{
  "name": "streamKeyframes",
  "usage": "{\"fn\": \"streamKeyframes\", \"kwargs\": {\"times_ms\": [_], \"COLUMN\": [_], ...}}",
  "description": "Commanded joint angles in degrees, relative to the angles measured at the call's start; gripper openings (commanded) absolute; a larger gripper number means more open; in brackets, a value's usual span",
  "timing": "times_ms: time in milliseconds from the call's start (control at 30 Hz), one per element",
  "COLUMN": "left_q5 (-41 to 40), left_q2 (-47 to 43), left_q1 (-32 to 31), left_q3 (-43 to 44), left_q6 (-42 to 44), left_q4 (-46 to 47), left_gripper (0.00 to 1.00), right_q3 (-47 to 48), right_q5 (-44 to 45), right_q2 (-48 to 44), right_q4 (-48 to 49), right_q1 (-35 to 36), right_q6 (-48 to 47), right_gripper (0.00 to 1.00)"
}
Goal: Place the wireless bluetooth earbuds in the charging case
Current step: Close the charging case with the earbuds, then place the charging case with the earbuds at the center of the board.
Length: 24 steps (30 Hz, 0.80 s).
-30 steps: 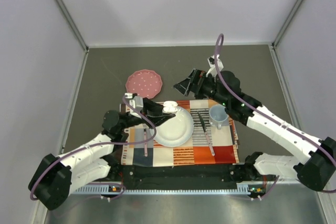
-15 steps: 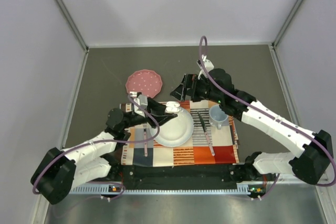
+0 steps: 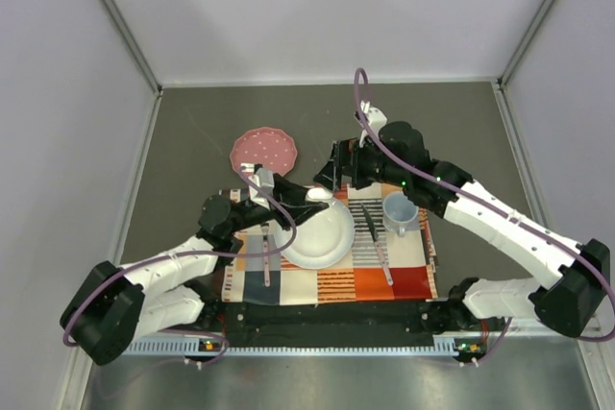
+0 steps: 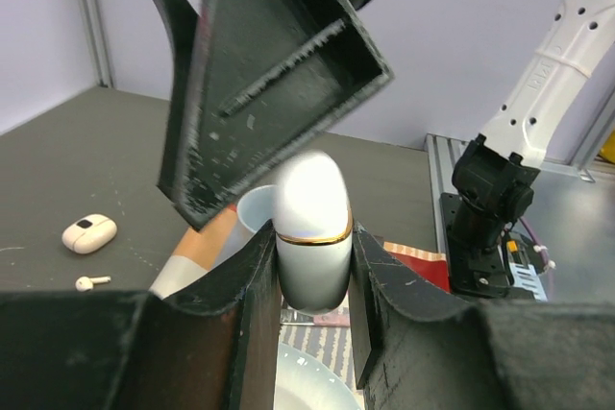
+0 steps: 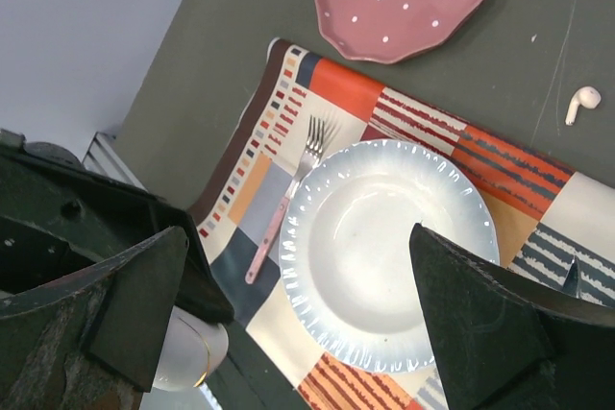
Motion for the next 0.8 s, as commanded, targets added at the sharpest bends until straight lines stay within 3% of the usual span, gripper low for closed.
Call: {"fn": "streamKeyframes", "kwargs": {"times_ms": [0,133,300,400,567,767], "left_q5": [-2.57,-3.01,-4.23,-7.38,-13.54,-15.58], "left_q2": [0.25,0.34,-0.53,-2.11,-3.26,1.74], "left_q1": [-0.03,-0.03,-0.03,0.06,0.06,2.77], "left_q3": [2.89,3.06,2.62,3.06,7.18,14.64], "left_q6": [-0.16,-0.34,-0.86,-1.04,-0.51,-4.11], "left_q4": [4.35,4.34,2.86,-1.53,-16.54,-26.65], "left_gripper": [0.0,0.0,0.0,0.0,0.0,0.0], "right_q3": [2.85,2.86,1.01,-1.18,-4.34,-8.12], "right_q5": [-1.44,-1.71,9.26,18.84,29.9,35.47], "right_q2": [-1.07,-1.15,-4.92,-7.47,-13.01,-18.55], "right_q4": [-2.76,-3.55,-3.82,-3.64,-3.55,-2.68], "right_q1": [0.6,0.68,0.68,0.6,0.6,-0.19], "right_q6": [-3.36,-3.89,-2.23,0.49,4.45,8.06], "right_gripper": [0.99,0.99,0.99,0.99,0.99,0.99]}}
